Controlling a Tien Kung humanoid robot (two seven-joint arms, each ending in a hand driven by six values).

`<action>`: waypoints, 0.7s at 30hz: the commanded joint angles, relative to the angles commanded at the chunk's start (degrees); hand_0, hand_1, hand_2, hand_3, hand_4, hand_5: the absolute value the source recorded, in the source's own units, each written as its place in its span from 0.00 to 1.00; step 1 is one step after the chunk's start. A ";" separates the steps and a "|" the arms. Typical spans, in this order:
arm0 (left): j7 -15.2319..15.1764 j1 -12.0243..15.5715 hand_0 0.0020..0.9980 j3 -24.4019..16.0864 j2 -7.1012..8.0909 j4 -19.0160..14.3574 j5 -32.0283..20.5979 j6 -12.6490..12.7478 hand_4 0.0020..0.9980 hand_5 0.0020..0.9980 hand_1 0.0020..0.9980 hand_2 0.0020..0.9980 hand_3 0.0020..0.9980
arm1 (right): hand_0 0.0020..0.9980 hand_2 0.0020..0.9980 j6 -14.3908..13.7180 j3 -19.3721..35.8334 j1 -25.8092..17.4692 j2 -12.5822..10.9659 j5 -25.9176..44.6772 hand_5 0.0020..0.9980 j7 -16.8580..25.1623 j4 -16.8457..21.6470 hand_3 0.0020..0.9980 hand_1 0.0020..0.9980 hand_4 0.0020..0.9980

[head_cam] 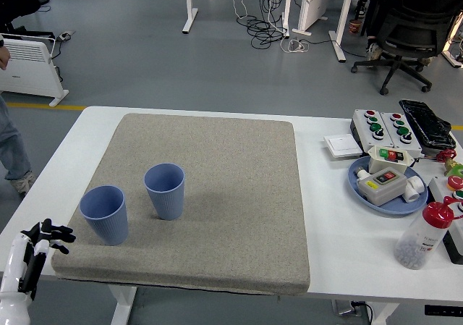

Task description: Push cup pick cup insert cup

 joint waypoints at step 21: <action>0.00 -6.23 0.51 5.60 -1.97 6.45 0.87 -6.06 0.51 1.00 0.53 0.48 0.43 | 0.69 0.64 0.00 0.16 0.13 0.11 -0.16 0.49 -0.11 -0.02 0.57 0.62 0.09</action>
